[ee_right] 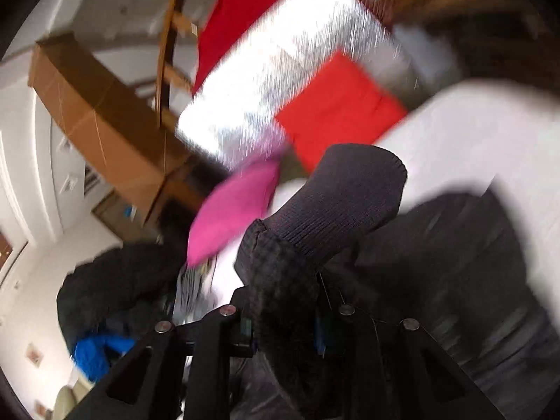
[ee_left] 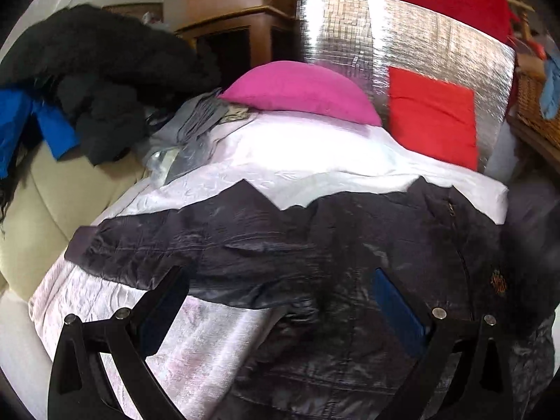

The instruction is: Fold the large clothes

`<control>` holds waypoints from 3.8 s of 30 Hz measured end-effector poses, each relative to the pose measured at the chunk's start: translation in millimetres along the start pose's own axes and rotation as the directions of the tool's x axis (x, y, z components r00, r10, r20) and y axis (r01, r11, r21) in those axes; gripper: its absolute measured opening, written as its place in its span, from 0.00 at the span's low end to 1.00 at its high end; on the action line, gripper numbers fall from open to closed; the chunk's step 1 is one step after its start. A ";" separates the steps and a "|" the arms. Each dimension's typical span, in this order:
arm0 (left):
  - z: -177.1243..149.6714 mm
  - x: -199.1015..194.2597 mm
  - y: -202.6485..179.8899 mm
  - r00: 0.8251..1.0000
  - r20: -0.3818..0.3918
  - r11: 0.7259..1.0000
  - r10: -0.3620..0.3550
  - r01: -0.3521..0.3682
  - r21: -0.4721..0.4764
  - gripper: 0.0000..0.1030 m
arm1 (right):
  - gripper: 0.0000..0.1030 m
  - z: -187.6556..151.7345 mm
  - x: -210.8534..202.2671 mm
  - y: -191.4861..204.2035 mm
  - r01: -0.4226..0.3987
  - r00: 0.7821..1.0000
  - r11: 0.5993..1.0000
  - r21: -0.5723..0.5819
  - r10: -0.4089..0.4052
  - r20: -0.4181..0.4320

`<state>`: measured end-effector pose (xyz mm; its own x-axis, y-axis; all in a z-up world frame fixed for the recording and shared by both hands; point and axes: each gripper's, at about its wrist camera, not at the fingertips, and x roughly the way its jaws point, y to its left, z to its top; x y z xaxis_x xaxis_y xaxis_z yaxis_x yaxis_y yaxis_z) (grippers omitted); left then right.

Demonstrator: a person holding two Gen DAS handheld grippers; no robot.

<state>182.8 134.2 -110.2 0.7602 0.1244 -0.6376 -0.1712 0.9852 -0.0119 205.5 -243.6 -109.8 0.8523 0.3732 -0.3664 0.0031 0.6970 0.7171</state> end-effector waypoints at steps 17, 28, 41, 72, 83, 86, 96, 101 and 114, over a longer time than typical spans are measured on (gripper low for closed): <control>-4.8 21.7 -13.2 0.962 -0.141 0.972 -0.232 0.225 -0.063 1.00 | 0.87 -4.1 -26.2 -37.4 0.117 0.993 0.991 -0.058 -0.117 0.014; -18.2 45.1 -1.4 0.864 -0.279 0.908 -0.420 0.396 -0.141 0.45 | 0.87 66.0 -22.8 -164.1 0.403 0.915 0.909 0.106 -0.403 -0.025; -38.7 66.8 -26.2 0.798 -0.407 0.892 -0.444 0.439 -0.113 0.87 | 0.86 26.8 -3.4 -172.8 0.390 0.904 0.916 0.091 -0.363 -0.226; 17.4 83.7 -44.9 0.975 -0.119 0.979 -0.190 0.197 0.056 0.07 | 0.58 18.9 6.8 -160.6 0.477 0.860 0.878 0.029 -0.460 -0.219; 24.8 71.8 -4.0 0.950 -0.194 0.968 -0.244 0.228 -0.103 0.80 | 0.68 34.1 -19.6 -148.3 0.526 0.847 0.849 0.052 -0.517 -0.119; 31.5 53.4 41.6 0.968 -0.119 0.964 -0.222 0.200 -0.175 0.81 | 0.84 39.5 -55.1 -131.2 0.523 0.844 0.846 0.104 -0.531 0.078; -16.1 72.1 259.3 0.979 -0.204 0.721 -0.009 -0.135 -0.679 0.82 | 0.85 -7.5 -23.6 -44.8 0.336 0.942 0.932 -0.139 -0.331 0.057; -37.0 102.8 329.9 0.972 -0.236 0.587 -0.008 -0.186 -0.788 0.81 | 0.85 -32.1 5.9 -26.7 0.317 0.944 0.916 -0.245 -0.329 -0.010; -34.5 163.9 365.1 0.982 -0.156 0.536 -0.110 -0.074 -0.841 0.37 | 0.85 -27.6 13.7 -40.6 0.319 0.942 0.928 -0.193 -0.333 -0.045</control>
<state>223.3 510.2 -245.6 0.6671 -0.0048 -0.7450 -0.6748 0.4198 -0.6070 202.6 -249.9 -160.3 0.7781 0.1474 -0.6106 0.1737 0.8837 0.4346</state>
